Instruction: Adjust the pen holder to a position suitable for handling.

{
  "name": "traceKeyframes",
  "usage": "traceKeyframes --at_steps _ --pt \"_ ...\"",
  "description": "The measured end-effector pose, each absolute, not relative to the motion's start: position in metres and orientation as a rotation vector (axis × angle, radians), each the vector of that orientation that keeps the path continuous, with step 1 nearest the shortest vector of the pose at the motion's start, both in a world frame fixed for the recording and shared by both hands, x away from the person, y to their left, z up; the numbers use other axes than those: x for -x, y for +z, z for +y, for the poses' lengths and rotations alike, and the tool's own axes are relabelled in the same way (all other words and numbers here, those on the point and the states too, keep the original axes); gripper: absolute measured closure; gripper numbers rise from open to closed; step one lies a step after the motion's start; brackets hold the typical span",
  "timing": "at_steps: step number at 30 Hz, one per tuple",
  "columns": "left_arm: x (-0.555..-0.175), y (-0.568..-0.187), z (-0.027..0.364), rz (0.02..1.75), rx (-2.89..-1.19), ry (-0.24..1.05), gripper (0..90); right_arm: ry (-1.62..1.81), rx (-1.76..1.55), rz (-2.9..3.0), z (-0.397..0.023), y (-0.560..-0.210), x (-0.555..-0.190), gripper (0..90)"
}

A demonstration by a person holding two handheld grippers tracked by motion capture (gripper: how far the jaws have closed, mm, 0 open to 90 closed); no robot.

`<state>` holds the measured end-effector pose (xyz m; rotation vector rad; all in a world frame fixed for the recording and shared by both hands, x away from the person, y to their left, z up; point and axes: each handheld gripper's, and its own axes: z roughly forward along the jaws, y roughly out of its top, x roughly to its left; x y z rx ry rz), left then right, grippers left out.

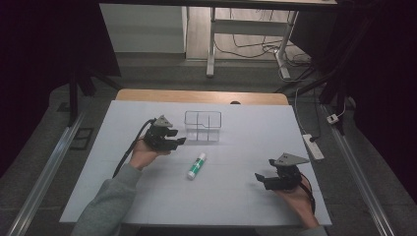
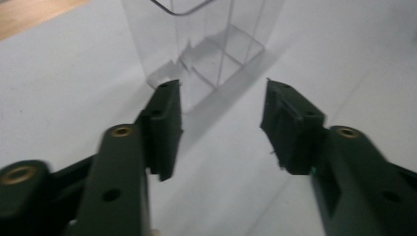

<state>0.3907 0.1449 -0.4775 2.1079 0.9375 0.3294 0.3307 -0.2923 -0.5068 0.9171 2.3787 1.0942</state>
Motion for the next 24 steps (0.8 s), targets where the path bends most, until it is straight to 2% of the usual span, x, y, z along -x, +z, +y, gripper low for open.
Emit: traceKeyframes --at_steps 7,12,18,24 --pt "-0.385 -0.47 0.141 0.944 -2.158 0.234 37.6 1.084 -0.919 2.375 -0.291 -0.507 -0.33 19.1" --pt "-0.381 -0.468 0.133 0.919 -2.213 0.226 34.6 1.083 -0.922 2.376 -0.291 -0.507 -0.33 19.1" --pt "-0.379 -0.466 0.126 0.913 -2.215 0.189 28.4 1.085 -0.918 2.38 -0.291 -0.507 -0.33 19.1" --pt "-0.377 -0.461 0.12 0.897 -2.201 0.154 26.2 1.084 -0.914 2.379 -0.291 -0.508 -0.33 19.1"
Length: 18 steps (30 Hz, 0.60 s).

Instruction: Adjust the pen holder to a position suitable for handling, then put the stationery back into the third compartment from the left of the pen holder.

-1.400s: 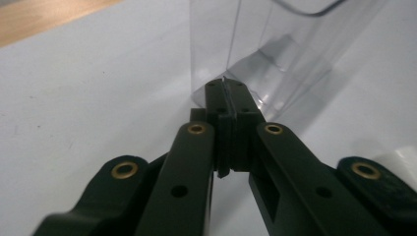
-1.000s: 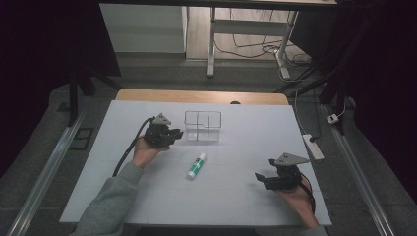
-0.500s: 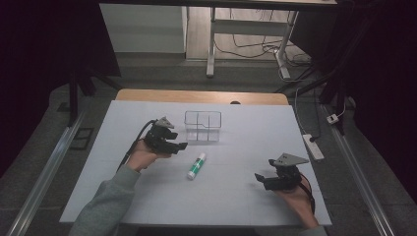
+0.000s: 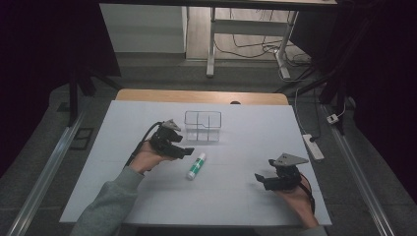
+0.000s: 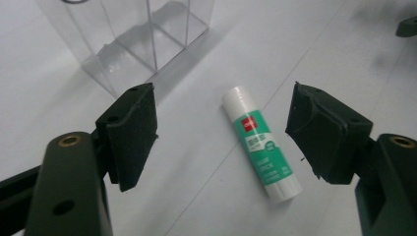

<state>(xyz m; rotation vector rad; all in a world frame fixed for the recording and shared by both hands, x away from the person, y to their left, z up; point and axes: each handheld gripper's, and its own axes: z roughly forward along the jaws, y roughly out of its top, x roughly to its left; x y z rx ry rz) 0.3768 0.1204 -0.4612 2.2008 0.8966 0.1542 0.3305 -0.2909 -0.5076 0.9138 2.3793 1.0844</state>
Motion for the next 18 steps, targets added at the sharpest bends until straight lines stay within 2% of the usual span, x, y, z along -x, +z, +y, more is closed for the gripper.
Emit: traceKeyframes --at_steps 2,18 --pt "-0.376 -0.46 0.118 0.906 -2.199 0.161 23.0 1.084 -0.912 2.381 -0.291 -0.508 -0.33 19.1" --pt "-0.379 -0.47 0.095 0.876 -2.262 0.126 24.2 1.086 -0.91 2.383 -0.29 -0.508 -0.331 19.1"
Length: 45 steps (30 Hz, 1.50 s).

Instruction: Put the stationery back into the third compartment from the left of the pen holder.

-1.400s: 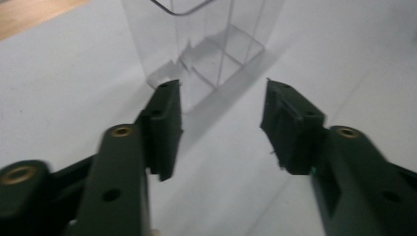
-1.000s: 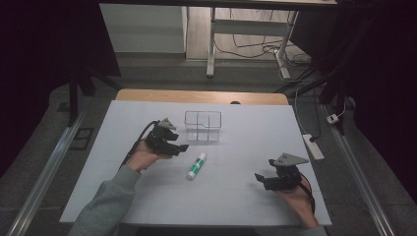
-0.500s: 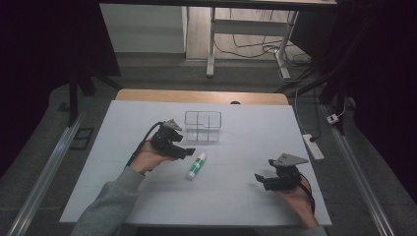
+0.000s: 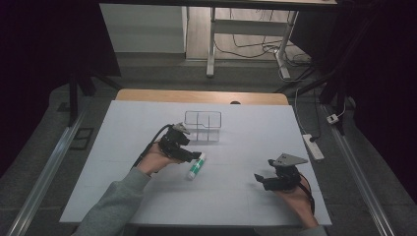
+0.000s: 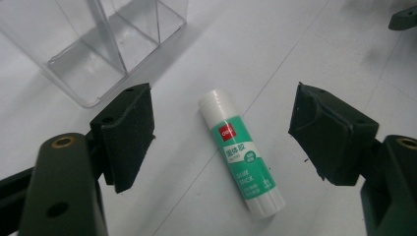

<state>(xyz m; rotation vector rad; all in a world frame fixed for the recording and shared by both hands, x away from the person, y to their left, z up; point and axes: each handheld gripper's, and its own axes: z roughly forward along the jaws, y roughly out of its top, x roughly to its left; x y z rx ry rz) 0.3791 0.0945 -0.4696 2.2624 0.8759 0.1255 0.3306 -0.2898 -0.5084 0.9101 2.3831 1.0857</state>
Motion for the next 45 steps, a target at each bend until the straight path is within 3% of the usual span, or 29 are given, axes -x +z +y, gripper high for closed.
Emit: traceKeyframes --at_steps 26,40,45 --pt "-0.404 -0.489 0.064 0.923 -2.363 0.066 30.2 1.082 -0.913 2.384 -0.292 -0.507 -0.33 19.2" --pt "-0.413 -0.506 0.045 0.975 -2.466 0.037 36.8 1.082 -0.9 2.383 -0.291 -0.507 -0.328 19.4" --pt "-0.413 -0.51 0.042 0.982 -2.486 0.031 43.5 1.071 -0.902 2.388 -0.291 -0.507 -0.329 19.3"
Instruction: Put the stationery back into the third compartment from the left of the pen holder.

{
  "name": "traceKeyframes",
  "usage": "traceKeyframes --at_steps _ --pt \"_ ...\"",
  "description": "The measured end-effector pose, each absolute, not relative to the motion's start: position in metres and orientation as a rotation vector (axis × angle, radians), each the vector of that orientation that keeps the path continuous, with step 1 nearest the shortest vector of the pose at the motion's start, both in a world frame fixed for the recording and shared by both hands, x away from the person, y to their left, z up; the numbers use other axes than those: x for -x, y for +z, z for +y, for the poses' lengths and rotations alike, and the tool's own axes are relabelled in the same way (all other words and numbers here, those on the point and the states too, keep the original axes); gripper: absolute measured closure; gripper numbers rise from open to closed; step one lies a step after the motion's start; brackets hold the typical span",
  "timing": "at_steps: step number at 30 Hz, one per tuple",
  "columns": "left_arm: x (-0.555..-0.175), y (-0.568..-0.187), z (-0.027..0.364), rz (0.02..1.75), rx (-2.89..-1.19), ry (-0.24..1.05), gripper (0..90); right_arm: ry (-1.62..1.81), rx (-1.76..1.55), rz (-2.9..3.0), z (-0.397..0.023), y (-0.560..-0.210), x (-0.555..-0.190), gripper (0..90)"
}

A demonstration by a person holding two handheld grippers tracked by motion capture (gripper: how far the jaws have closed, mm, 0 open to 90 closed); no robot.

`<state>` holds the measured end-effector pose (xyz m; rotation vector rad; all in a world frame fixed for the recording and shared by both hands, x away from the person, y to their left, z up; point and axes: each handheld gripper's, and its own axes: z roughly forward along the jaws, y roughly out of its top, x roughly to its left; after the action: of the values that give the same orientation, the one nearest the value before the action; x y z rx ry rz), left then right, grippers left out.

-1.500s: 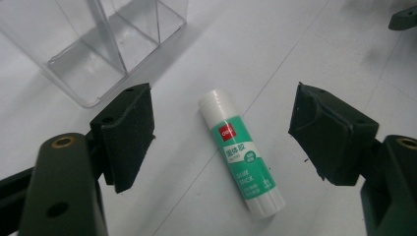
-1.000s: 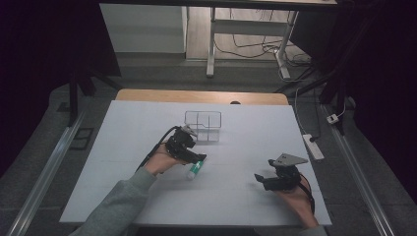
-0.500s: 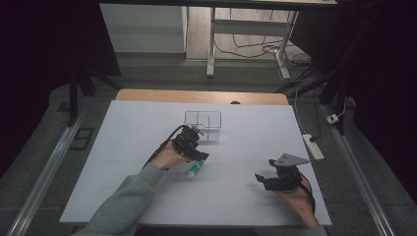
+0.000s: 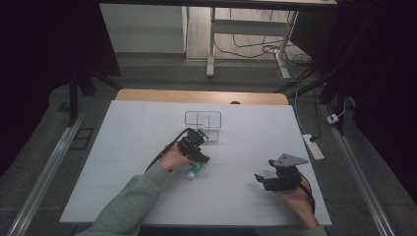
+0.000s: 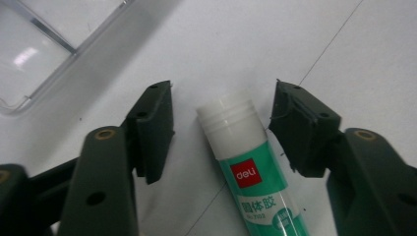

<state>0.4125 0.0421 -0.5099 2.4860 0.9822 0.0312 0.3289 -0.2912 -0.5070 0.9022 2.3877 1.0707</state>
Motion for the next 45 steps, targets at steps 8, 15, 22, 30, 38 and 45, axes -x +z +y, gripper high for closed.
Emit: traceKeyframes --at_steps 8,15,22,30,38,45 --pt "-0.407 -0.51 0.039 0.978 -2.487 0.056 56.8 1.055 -0.912 2.383 -0.291 -0.508 -0.329 19.4" --pt "-0.408 -0.51 0.039 0.977 -2.483 0.04 59.2 1.05 -0.917 2.382 -0.291 -0.508 -0.329 19.4" --pt "-0.408 -0.507 0.045 0.96 -2.472 0.008 61.1 1.054 -0.92 2.383 -0.291 -0.508 -0.329 19.5" --pt "-0.405 -0.496 0.052 0.914 -2.435 0.005 62.9 1.05 -0.92 2.381 -0.291 -0.508 -0.33 19.5" --pt "-0.399 -0.481 0.064 0.879 -2.381 0.024 63.9 1.045 -0.923 2.385 -0.291 -0.509 -0.33 19.5" --pt "-0.394 -0.465 0.077 0.861 -2.326 0.049 64.1 1.042 -0.924 2.383 -0.291 -0.509 -0.33 19.5"
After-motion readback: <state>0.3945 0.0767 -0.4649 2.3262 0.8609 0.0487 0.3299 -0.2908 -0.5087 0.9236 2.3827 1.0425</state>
